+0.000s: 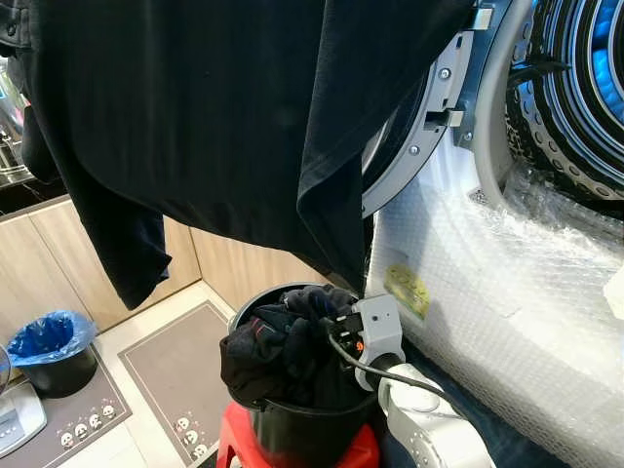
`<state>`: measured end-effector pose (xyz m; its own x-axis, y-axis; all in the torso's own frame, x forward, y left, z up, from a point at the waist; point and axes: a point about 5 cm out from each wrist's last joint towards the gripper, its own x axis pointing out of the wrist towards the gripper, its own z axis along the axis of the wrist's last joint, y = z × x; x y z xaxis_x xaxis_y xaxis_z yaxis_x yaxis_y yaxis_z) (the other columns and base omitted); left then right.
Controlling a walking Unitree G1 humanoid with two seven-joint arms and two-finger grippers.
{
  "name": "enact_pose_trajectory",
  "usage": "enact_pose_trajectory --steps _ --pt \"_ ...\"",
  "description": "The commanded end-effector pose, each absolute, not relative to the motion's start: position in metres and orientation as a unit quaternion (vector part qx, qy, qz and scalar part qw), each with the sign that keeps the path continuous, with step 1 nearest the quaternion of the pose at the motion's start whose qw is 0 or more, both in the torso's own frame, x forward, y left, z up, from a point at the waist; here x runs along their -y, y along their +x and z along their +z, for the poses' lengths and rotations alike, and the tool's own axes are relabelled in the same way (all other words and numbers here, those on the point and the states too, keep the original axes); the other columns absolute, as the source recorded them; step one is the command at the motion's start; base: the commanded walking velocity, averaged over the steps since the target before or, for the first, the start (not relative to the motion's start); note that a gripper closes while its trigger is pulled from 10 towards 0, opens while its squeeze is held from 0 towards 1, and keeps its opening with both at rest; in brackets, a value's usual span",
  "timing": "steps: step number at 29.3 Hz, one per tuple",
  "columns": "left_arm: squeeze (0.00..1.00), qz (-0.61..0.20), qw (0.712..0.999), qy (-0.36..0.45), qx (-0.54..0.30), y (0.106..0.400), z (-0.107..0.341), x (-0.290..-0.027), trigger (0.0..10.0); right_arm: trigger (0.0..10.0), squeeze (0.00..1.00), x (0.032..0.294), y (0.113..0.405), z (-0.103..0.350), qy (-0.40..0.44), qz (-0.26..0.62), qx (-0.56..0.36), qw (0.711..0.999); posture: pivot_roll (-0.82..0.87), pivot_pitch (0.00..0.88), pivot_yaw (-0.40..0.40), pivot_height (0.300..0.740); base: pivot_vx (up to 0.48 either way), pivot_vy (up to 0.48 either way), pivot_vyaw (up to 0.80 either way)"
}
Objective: Clothes washing
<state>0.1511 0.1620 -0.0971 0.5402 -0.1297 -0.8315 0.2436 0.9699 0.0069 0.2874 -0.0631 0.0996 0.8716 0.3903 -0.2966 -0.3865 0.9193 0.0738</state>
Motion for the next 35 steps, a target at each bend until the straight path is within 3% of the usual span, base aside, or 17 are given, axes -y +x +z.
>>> enact_pose_trajectory --steps 1,6,7,8,20,27,28,29,31,32,35 --pt "0.0 -0.097 0.854 0.048 -0.509 0.124 -0.107 -0.167 10.0 10.0 1.0 0.052 0.283 0.096 0.016 0.206 -0.17 0.964 0.0 0.0 -0.024 0.74 0.0 0.0 0.0" --pt "0.0 -0.096 0.853 0.048 -0.51 0.121 -0.108 -0.167 10.0 10.0 1.0 0.041 0.28 0.096 0.015 0.197 -0.17 0.965 0.0 0.0 -0.024 0.74 0.0 0.0 0.0" --pt "0.0 -0.096 0.853 0.047 -0.51 0.121 -0.108 -0.167 10.0 10.0 0.9 0.039 0.28 0.096 0.015 0.196 -0.17 0.966 0.0 0.0 -0.023 0.74 0.0 0.0 0.0" --pt "0.0 -0.096 0.853 0.047 -0.511 0.121 -0.108 -0.167 10.0 10.0 0.0 0.036 0.28 0.097 0.016 0.193 -0.17 0.966 0.0 0.0 -0.022 0.74 0.0 0.0 0.0" --pt "0.0 -0.099 0.855 0.045 -0.507 0.121 -0.108 -0.165 10.0 10.0 0.0 0.023 0.291 0.1 0.027 0.114 -0.162 0.98 0.01 0.0 -0.016 0.74 0.0 0.0 0.0" --pt "0.0 -0.101 0.855 0.045 -0.507 0.12 -0.108 -0.166 10.0 10.0 0.0 0.002 0.292 0.104 0.055 0.133 -0.154 0.977 0.01 0.0 -0.01 0.74 0.0 0.0 0.0" --pt "0.0 -0.101 0.855 0.045 -0.507 0.119 -0.108 -0.165 10.0 9.6 0.0 -0.005 0.292 0.107 0.058 0.151 -0.147 0.976 0.01 0.0 -0.009 0.74 0.0 0.0 0.0" --pt "0.0 -0.101 0.855 0.045 -0.507 0.119 -0.108 -0.165 10.0 7.6 0.0 -0.007 0.291 0.107 0.056 0.156 -0.146 0.975 0.01 0.0 -0.009 0.74 0.0 0.0 0.0" --pt "0.0 -0.101 0.854 0.045 -0.508 0.118 -0.108 -0.166 10.0 7.0 0.0 -0.01 0.291 0.108 0.06 0.16 -0.146 0.974 0.01 0.0 -0.009 0.74 0.0 0.0 0.0" --pt "0.0 -0.101 0.854 0.044 -0.508 0.118 -0.108 -0.166 10.0 1.4 0.0 -0.014 0.29 0.108 0.065 0.163 -0.148 0.973 0.02 0.0 -0.008 0.74 0.0 0.0 0.0" --pt "0.0 -0.1 0.854 0.044 -0.508 0.117 -0.109 -0.166 10.0 1.4 0.0 -0.016 0.29 0.107 0.065 0.161 -0.149 0.973 0.02 0.0 -0.008 0.74 0.0 0.0 0.0"
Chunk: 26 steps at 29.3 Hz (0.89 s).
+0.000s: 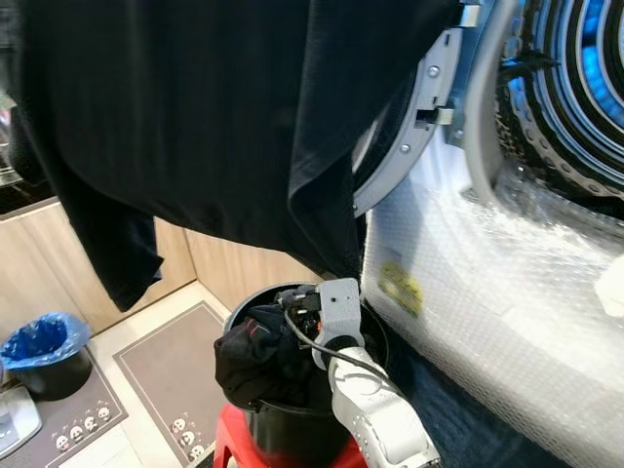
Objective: Clothes washing
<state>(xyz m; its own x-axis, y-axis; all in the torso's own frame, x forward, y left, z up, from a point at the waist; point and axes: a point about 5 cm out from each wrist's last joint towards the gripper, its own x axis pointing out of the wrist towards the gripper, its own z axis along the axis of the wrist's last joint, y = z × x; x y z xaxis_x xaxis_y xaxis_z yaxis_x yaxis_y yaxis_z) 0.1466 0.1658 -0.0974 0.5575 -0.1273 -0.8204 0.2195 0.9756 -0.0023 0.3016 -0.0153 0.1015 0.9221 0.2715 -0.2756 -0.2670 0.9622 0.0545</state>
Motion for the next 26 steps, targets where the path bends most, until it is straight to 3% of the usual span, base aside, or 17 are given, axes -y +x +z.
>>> enact_pose_trajectory --steps 1,2,3,4,5,6,7,8,10,11,19,20,21,23,26 --pt "0.0 -0.1 0.854 0.044 -0.509 0.117 -0.109 -0.166 10.0 1.5 0.0 -0.018 0.289 0.105 0.062 0.162 -0.153 0.973 0.02 0.0 -0.009 0.74 0.0 0.0 0.0" --pt "0.0 -0.099 0.854 0.043 -0.509 0.116 -0.109 -0.166 10.0 1.6 0.0 -0.019 0.288 0.104 0.061 0.162 -0.154 0.973 0.02 0.0 -0.009 0.74 0.0 0.0 0.0" --pt "0.0 -0.099 0.854 0.043 -0.509 0.116 -0.109 -0.166 10.0 4.5 0.0 -0.02 0.287 0.103 0.06 0.164 -0.16 0.972 0.02 0.0 -0.009 0.74 0.0 0.0 0.0" --pt "0.0 -0.098 0.854 0.043 -0.509 0.116 -0.109 -0.167 10.0 6.3 0.0 -0.021 0.287 0.102 0.056 0.16 -0.159 0.973 0.02 0.0 -0.01 0.74 0.0 0.0 0.0" --pt "0.0 -0.098 0.854 0.043 -0.509 0.116 -0.109 -0.167 10.0 5.9 0.0 -0.021 0.287 0.101 0.053 0.156 -0.16 0.973 0.02 0.0 -0.01 0.74 0.0 0.0 0.0" --pt "0.0 -0.097 0.854 0.042 -0.509 0.116 -0.109 -0.167 10.0 6.9 0.0 -0.02 0.288 0.1 0.046 0.144 -0.157 0.976 0.02 0.0 -0.011 0.74 0.0 0.0 0.0" --pt "0.0 -0.097 0.855 0.042 -0.509 0.116 -0.109 -0.167 10.0 6.9 0.0 -0.02 0.289 0.1 0.044 0.14 -0.157 0.977 0.02 0.0 -0.011 0.74 0.0 0.0 0.0" --pt "0.0 -0.097 0.855 0.042 -0.508 0.116 -0.109 -0.167 10.0 8.1 0.0 -0.019 0.289 0.1 0.046 0.139 -0.159 0.976 0.02 0.0 -0.011 0.74 0.0 0.0 0.0" --pt "0.0 -0.097 0.855 0.041 -0.508 0.117 -0.109 -0.166 10.0 8.7 0.0 -0.02 0.289 0.099 0.051 0.143 -0.164 0.975 0.02 0.001 -0.014 0.74 0.0 0.0 0.0" --pt "0.0 -0.097 0.855 0.041 -0.507 0.117 -0.108 -0.166 10.0 9.7 0.0 -0.019 0.29 0.098 0.05 0.139 -0.165 0.975 0.02 0.001 -0.014 0.74 0.0 0.0 0.0" --pt "0.0 -0.097 0.857 0.038 -0.506 0.118 -0.108 -0.164 10.0 10.0 0.0 -0.024 0.285 0.09 0.047 0.158 -0.2 0.966 0.02 0.005 -0.016 0.74 0.0 0.0 0.0" --pt "0.0 -0.097 0.857 0.037 -0.506 0.118 -0.108 -0.164 10.0 9.6 0.0 -0.024 0.285 0.09 0.048 0.16 -0.201 0.965 0.02 0.005 -0.016 0.74 0.0 0.0 0.0" --pt "0.0 -0.096 0.857 0.037 -0.506 0.118 -0.108 -0.164 10.0 3.5 0.0 -0.025 0.284 0.09 0.051 0.162 -0.202 0.965 0.02 0.005 -0.016 0.74 0.0 0.0 0.0" --pt "0.0 -0.096 0.856 0.037 -0.506 0.118 -0.108 -0.164 10.0 0.0 0.0 -0.027 0.281 0.084 0.056 0.168 -0.225 0.958 0.01 0.004 -0.015 0.74 0.0 0.0 0.0" --pt "0.0 -0.096 0.856 0.036 -0.506 0.118 -0.108 -0.164 10.0 0.0 0.0 -0.029 0.278 0.08 0.048 0.176 -0.231 0.956 0.02 0.003 -0.015 0.74 0.0 0.0 0.0"
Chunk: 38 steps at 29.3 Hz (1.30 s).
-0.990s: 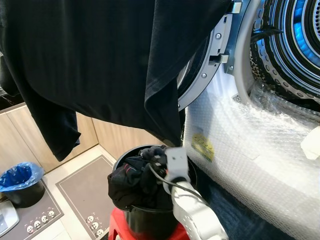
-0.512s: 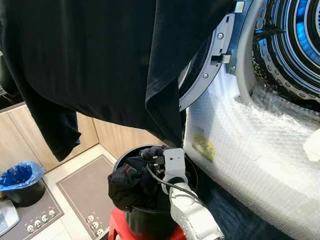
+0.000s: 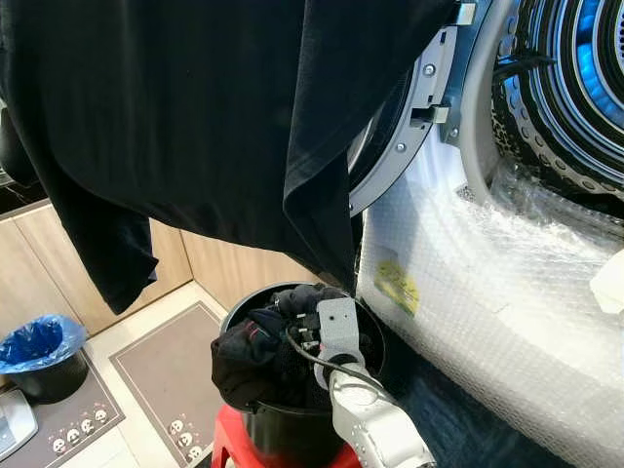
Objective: Clothes washing
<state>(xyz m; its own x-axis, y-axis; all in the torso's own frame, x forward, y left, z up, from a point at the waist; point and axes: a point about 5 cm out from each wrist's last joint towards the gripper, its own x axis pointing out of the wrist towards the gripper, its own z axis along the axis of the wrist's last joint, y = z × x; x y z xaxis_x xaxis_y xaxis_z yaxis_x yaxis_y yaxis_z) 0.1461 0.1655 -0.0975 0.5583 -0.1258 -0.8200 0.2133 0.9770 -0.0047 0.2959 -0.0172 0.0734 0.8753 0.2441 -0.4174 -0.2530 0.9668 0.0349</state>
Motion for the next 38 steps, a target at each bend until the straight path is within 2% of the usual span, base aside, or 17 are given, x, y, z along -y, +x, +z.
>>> enact_pose_trajectory --steps 1,27,33,38 --pt "0.0 -0.096 0.856 0.036 -0.506 0.118 -0.108 -0.164 10.0 0.0 0.0 -0.029 0.278 0.08 0.048 0.176 -0.23 0.956 0.02 0.003 -0.015 0.74 0.0 0.0 0.0" --pt "0.0 -0.094 0.859 0.036 -0.503 0.122 -0.107 -0.164 10.0 0.0 0.0 -0.029 0.282 0.084 0.066 0.168 -0.235 0.955 0.01 0.0 -0.014 0.74 0.0 0.0 0.0" --pt "0.0 -0.094 0.859 0.037 -0.501 0.124 -0.107 -0.164 10.0 0.0 0.0 -0.025 0.283 0.091 0.084 0.199 -0.209 0.954 0.01 0.0 -0.012 0.74 0.0 0.0 0.0" --pt "0.0 -0.097 0.86 0.041 -0.5 0.127 -0.106 -0.164 10.0 0.0 0.0 -0.01 0.284 0.1 0.12 0.242 -0.175 0.947 -0.01 0.0 -0.006 0.74 0.0 0.0 0.0"
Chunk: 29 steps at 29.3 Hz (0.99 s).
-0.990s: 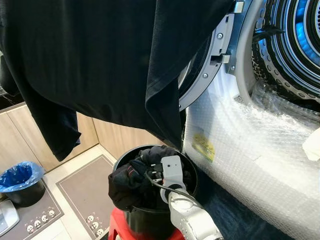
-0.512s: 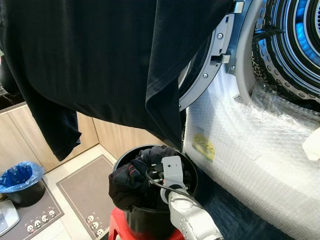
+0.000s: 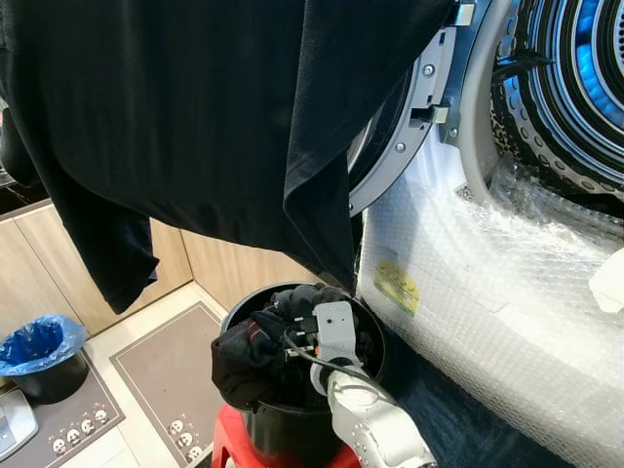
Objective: Clothes washing
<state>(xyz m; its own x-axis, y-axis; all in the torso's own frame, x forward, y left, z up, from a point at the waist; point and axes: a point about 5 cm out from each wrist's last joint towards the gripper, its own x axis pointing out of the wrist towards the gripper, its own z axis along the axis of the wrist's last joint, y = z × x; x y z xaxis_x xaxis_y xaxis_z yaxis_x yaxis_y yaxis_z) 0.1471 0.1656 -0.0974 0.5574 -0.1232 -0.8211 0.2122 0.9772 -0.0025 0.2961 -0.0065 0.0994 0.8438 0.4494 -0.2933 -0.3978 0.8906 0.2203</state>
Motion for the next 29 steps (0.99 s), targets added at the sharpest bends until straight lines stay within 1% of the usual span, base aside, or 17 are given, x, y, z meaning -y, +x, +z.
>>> enact_pose_trajectory --steps 1,4,5,8,10,12,14,18,19,20,21,22,23,26,27,28,29 --pt "0.0 -0.097 0.86 0.041 -0.5 0.127 -0.106 -0.164 10.0 0.0 0.0 -0.01 0.284 0.1 0.12 0.242 -0.175 0.947 -0.01 0.0 -0.006 0.74 0.0 0.0 0.0" --pt "0.0 -0.099 0.86 0.043 -0.498 0.13 -0.105 -0.164 10.0 0.0 0.0 -0.002 0.281 0.108 0.144 0.29 -0.153 0.934 -0.02 0.0 -0.002 0.74 0.0 0.0 0.0" --pt "0.0 -0.099 0.861 0.044 -0.497 0.132 -0.104 -0.164 10.0 9.9 0.0 0.003 0.279 0.111 0.15 0.323 -0.13 0.925 -0.02 0.0 -0.002 0.74 0.0 0.0 0.0" --pt "0.0 -0.1 0.862 0.044 -0.495 0.135 -0.104 -0.163 10.0 10.0 0.0 0.014 0.274 0.121 0.191 0.389 -0.084 0.898 -0.02 0.0 -0.001 0.74 0.0 0.0 0.0" --pt "0.0 -0.1 0.862 0.045 -0.494 0.135 -0.103 -0.164 10.0 10.0 0.0 0.02 0.271 0.125 0.206 0.416 -0.068 0.883 -0.03 0.0 0.0 0.74 0.0 0.0 0.0" --pt "0.0 -0.1 0.862 0.045 -0.494 0.135 -0.103 -0.164 10.0 10.0 0.0 0.024 0.27 0.125 0.201 0.422 -0.065 0.882 -0.03 0.0 0.001 0.74 0.0 0.0 0.0" --pt "0.0 -0.101 0.862 0.046 -0.494 0.136 -0.103 -0.164 10.0 10.0 0.0 0.032 0.265 0.128 0.198 0.446 -0.061 0.871 -0.03 0.0 0.002 0.74 0.0 0.0 0.0" --pt "0.0 -0.104 0.862 0.049 -0.495 0.136 -0.103 -0.164 10.0 10.0 0.0 0.042 0.253 0.134 0.197 0.502 -0.051 0.84 -0.04 0.0 0.009 0.74 0.0 0.0 0.0" --pt "0.0 -0.105 0.861 0.051 -0.495 0.137 -0.103 -0.164 10.0 10.0 0.0 0.047 0.246 0.137 0.204 0.533 -0.047 0.82 -0.05 0.0 0.012 0.74 0.0 0.0 0.0" --pt "0.0 -0.106 0.861 0.051 -0.495 0.137 -0.103 -0.164 10.0 10.0 0.0 0.05 0.243 0.139 0.208 0.545 -0.047 0.811 -0.05 0.0 0.015 0.74 0.0 0.0 0.0" --pt "0.0 -0.107 0.861 0.053 -0.495 0.137 -0.103 -0.164 10.0 10.0 0.0 0.052 0.241 0.141 0.211 0.555 -0.046 0.803 -0.05 0.0 0.015 0.74 0.0 0.0 0.0" --pt "0.0 -0.107 0.861 0.053 -0.495 0.137 -0.103 -0.164 10.0 10.0 0.0 0.052 0.241 0.141 0.211 0.555 -0.046 0.803 -0.05 0.0 0.015 0.74 0.0 0.0 0.0" --pt "0.0 -0.11 0.861 0.056 -0.494 0.139 -0.102 -0.163 10.0 10.0 0.0 0.062 0.235 0.147 0.211 0.583 -0.041 0.784 -0.05 0.0 0.019 0.74 0.0 0.0 0.0" --pt "0.0 -0.111 0.861 0.058 -0.493 0.141 -0.102 -0.164 10.0 10.0 0.0 0.07 0.231 0.151 0.206 0.604 -0.04 0.769 -0.06 0.0 0.02 0.74 0.0 0.0 0.0" --pt "0.0 -0.111 0.861 0.058 -0.493 0.141 -0.102 -0.164 10.0 10.0 0.0 0.07 0.231 0.151 0.206 0.604 -0.04 0.769 -0.06 0.0 0.02 0.74 0.0 0.0 0.0" --pt "0.0 -0.113 0.86 0.063 -0.493 0.143 -0.101 -0.164 10.0 10.0 0.0 0.078 0.225 0.156 0.191 0.63 -0.044 0.751 -0.06 0.0 0.024 0.74 0.0 0.0 0.0" --pt "0.0 -0.114 0.86 0.064 -0.493 0.143 -0.101 -0.164 10.0 10.0 0.0 0.08 0.223 0.157 0.186 0.638 -0.046 0.746 -0.06 0.0 0.025 0.74 0.0 0.0 0.0"
